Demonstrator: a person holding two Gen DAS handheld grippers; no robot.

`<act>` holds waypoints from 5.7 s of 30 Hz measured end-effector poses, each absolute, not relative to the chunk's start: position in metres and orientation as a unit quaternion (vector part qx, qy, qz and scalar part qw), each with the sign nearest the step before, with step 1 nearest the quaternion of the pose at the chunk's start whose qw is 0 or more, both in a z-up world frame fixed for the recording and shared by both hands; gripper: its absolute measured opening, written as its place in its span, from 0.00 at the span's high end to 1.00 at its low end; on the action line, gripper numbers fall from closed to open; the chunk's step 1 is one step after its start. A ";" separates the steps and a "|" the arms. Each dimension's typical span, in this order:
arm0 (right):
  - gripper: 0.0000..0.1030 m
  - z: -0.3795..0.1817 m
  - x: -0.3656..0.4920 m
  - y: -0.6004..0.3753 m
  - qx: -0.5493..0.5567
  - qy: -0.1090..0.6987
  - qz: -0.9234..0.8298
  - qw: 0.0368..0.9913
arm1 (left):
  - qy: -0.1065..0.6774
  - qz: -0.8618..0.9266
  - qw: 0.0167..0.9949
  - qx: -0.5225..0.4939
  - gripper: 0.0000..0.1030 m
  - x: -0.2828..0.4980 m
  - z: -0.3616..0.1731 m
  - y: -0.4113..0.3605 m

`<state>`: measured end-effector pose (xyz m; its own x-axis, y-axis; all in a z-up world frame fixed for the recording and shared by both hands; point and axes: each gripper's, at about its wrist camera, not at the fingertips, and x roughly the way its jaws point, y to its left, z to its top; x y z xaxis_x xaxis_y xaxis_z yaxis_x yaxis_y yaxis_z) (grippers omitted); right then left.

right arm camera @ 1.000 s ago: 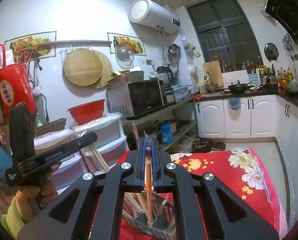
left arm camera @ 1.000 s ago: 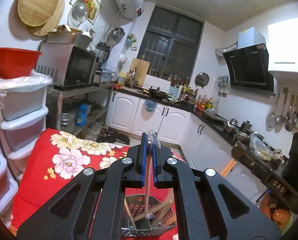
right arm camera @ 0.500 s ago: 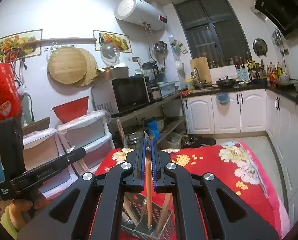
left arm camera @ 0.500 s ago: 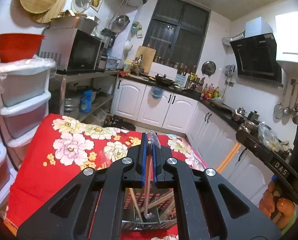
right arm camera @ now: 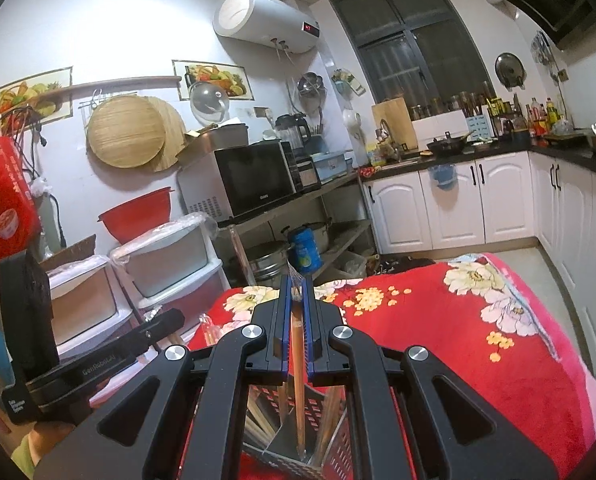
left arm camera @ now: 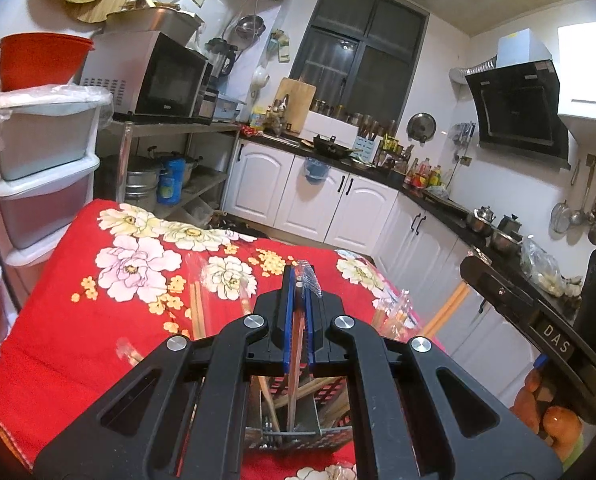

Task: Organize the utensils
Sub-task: 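Carry the held chopsticks with both tools over the caddy and lower them in, then open the left tool to drop chopsticks into the caddy while the right tool releases its pair, then move both open tools back down to the last wrapped chopsticks on the cloth, then close the left tool on a wrapped chopstick pair while the right tool grasps another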

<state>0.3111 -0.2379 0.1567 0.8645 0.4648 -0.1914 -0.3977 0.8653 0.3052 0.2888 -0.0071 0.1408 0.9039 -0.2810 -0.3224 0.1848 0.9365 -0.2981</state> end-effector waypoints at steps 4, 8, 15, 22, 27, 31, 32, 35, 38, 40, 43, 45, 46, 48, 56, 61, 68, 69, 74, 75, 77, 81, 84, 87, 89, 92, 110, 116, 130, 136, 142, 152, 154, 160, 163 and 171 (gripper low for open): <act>0.95 0.150 0.314 -0.238 0.133 0.136 0.224 0.956 | 0.186 -0.120 0.966 -0.131 0.99 0.289 0.133 -0.011; 0.95 0.141 0.315 -0.236 0.134 0.142 0.225 0.955 | 0.188 -0.118 0.967 -0.126 0.99 0.289 0.128 -0.013; 0.95 0.128 0.319 -0.235 0.134 0.162 0.226 0.951 | 0.200 -0.115 0.965 -0.121 0.99 0.290 0.118 -0.016; 0.94 0.118 0.319 -0.236 0.135 0.181 0.225 0.948 | 0.210 -0.114 0.963 -0.122 0.99 0.291 0.112 -0.017; 0.94 0.114 0.319 -0.240 0.140 0.191 0.219 0.947 | 0.212 -0.113 0.963 -0.124 0.99 0.290 0.110 -0.016; 0.92 0.111 0.318 -0.245 0.145 0.199 0.214 0.945 | 0.214 -0.110 0.962 -0.127 0.99 0.289 0.107 -0.014; 0.90 0.111 0.318 -0.246 0.146 0.200 0.213 0.945 | 0.215 -0.109 0.962 -0.127 0.99 0.288 0.106 -0.013; 0.83 0.110 0.317 -0.249 0.147 0.203 0.210 0.945 | 0.218 -0.106 0.961 -0.130 0.95 0.286 0.104 -0.010; 0.81 0.109 0.315 -0.251 0.148 0.207 0.209 0.944 | 0.221 -0.102 0.961 -0.133 0.88 0.283 0.103 -0.009; 0.74 0.109 0.313 -0.252 0.149 0.209 0.209 0.944 | 0.222 -0.102 0.960 -0.135 0.85 0.282 0.103 -0.008; 0.73 0.109 0.311 -0.253 0.149 0.210 0.209 0.943 | 0.223 -0.098 0.960 -0.137 0.79 0.278 0.103 -0.007; 0.72 0.109 0.310 -0.254 0.148 0.211 0.210 0.943 | 0.225 -0.096 0.960 -0.139 0.75 0.277 0.103 -0.005; 0.72 0.109 0.309 -0.254 0.148 0.211 0.210 0.943 | 0.225 -0.095 0.960 -0.139 0.73 0.275 0.103 -0.005; 0.70 0.109 0.307 -0.254 0.147 0.211 0.210 0.943 | 0.225 -0.094 0.960 -0.140 0.69 0.272 0.103 -0.004; 0.67 0.106 0.297 -0.257 0.141 0.215 0.209 0.944 | 0.226 -0.086 0.960 -0.143 0.49 0.261 0.104 0.002; 0.60 0.106 0.287 -0.260 0.137 0.215 0.208 0.944 | 0.225 -0.090 0.959 -0.145 0.38 0.253 0.104 0.006; 0.51 0.105 0.274 -0.261 0.131 0.218 0.209 0.944 | 0.225 -0.092 0.959 -0.146 0.22 0.237 0.102 0.011; 0.50 0.104 0.272 -0.261 0.130 0.219 0.210 0.944 | 0.225 -0.093 0.959 -0.147 0.21 0.235 0.102 0.012; 0.45 0.103 0.262 -0.261 0.126 0.221 0.212 0.944 | 0.227 -0.091 0.959 -0.145 0.16 0.226 0.099 0.014; 0.44 0.103 0.261 -0.260 0.125 0.222 0.212 0.943 | 0.227 -0.090 0.959 -0.146 0.13 0.224 0.098 0.015; 0.42 0.102 0.257 -0.260 0.125 0.223 0.214 0.943 | 0.227 -0.091 0.959 -0.146 0.11 0.221 0.096 0.016; 0.41 0.100 0.251 -0.260 0.119 0.229 0.215 0.942 | 0.231 -0.090 0.958 -0.145 0.11 0.216 0.093 0.017; 0.39 0.098 0.248 -0.260 0.114 0.233 0.214 0.942 | 0.234 -0.090 0.957 -0.143 0.11 0.214 0.089 0.017; 0.39 0.094 0.244 -0.260 0.110 0.238 0.213 0.941 | 0.239 -0.090 0.956 -0.143 0.11 0.212 0.084 0.017; 0.39 0.093 0.242 -0.260 0.108 0.241 0.212 0.941 | 0.244 -0.090 0.955 -0.142 0.11 0.209 0.080 0.017; 0.39 0.090 0.238 -0.261 0.104 0.246 0.212 0.940 | 0.250 -0.091 0.954 -0.141 0.11 0.208 0.076 0.017; 0.39 0.047 0.228 -0.269 0.061 0.313 0.190 0.929 | 0.300 -0.118 0.940 -0.116 0.11 0.202 0.044 -0.001; 0.39 0.031 0.226 -0.277 0.058 0.335 0.178 0.923 | 0.318 -0.130 0.934 -0.102 0.11 0.207 0.031 -0.018; 0.39 0.000 0.232 -0.292 0.053 0.379 0.161 0.910 | 0.373 -0.159 0.912 -0.064 0.11 0.224 -0.005 -0.056; 0.41 -0.011 0.243 -0.294 0.053 0.402 0.156 0.901 | 0.396 -0.174 0.900 -0.045 0.26 0.233 -0.016 -0.072; 0.52 -0.024 0.262 -0.292 0.044 0.436 0.146 0.887 | 0.423 -0.197 0.883 -0.043 0.44 0.245 -0.028 -0.084; 0.65 -0.037 0.280 -0.291 0.039 0.452 0.136 0.881 | 0.450 -0.212 0.867 -0.018 0.56 0.265 -0.039 -0.107; 0.70 -0.037 0.282 -0.291 0.035 0.450 0.133 0.883 | 0.450 -0.212 0.867 -0.007 0.56 0.268 -0.041 -0.114; 0.80 -0.038 0.287 -0.295 0.039 0.448 0.131 0.883 | 0.447 -0.198 0.872 0.028 0.64 0.281 -0.042 -0.131; 0.84 -0.038 0.288 -0.296 0.043 0.447 0.132 0.884 | 0.444 -0.192 0.874 0.041 0.70 0.284 -0.043 -0.136; 0.88 -0.034 0.286 -0.299 0.062 0.442 0.139 0.884 | 0.446 -0.187 0.875 0.012 0.91 0.291 -0.041 -0.120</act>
